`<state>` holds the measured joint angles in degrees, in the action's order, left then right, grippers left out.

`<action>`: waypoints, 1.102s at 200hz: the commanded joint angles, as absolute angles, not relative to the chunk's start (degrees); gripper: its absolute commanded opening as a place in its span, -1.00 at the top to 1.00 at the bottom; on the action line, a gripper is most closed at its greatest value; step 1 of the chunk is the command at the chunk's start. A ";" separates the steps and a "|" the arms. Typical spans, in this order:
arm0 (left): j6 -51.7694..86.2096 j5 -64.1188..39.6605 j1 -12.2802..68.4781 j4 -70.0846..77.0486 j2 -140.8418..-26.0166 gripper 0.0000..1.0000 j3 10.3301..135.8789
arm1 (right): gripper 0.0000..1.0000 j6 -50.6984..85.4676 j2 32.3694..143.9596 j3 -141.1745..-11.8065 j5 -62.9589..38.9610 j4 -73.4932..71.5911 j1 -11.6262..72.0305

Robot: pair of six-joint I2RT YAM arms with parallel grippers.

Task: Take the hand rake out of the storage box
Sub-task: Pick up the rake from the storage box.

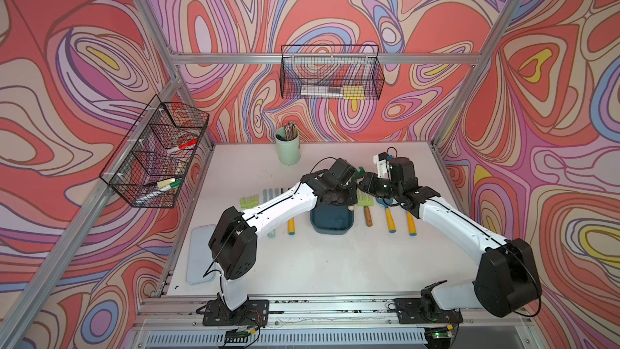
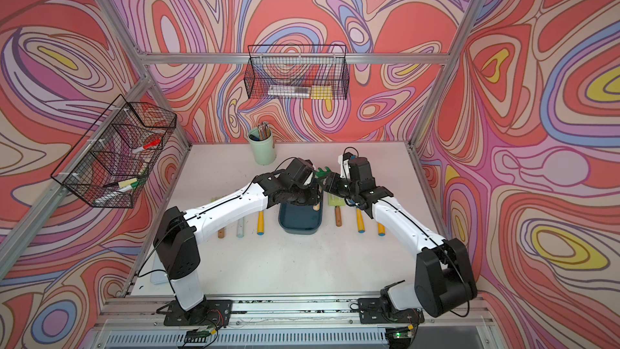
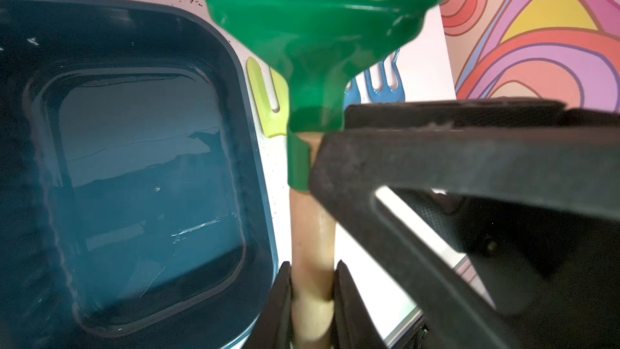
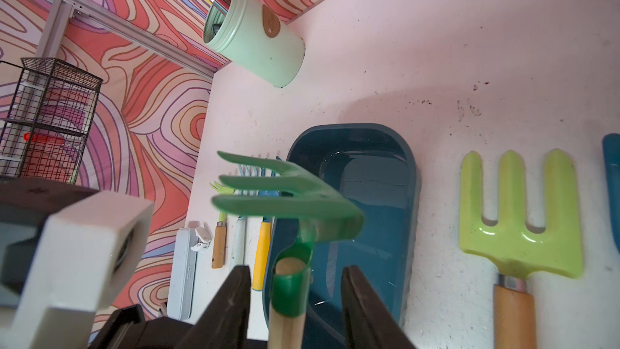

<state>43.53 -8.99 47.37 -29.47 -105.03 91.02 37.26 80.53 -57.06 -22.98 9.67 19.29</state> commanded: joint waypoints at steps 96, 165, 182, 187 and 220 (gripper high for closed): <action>44.38 -10.43 47.42 -26.19 -102.26 0.79 90.84 | 0.54 39.28 82.49 -57.30 -21.72 8.53 19.91; 44.27 -9.47 47.37 -28.78 -102.39 0.19 91.31 | 0.68 38.08 81.35 -58.91 -19.61 11.41 19.95; 43.78 -9.26 47.37 -29.82 -102.04 -0.04 91.40 | 0.69 36.93 81.22 -59.93 -18.37 13.13 20.00; 43.54 -9.21 47.37 -30.25 -101.91 -0.10 91.34 | 0.69 36.46 81.21 -60.38 -18.01 13.69 19.95; 42.26 -7.30 47.29 -32.76 -100.07 -0.19 90.25 | 0.70 33.28 81.25 -63.78 -16.01 18.56 18.56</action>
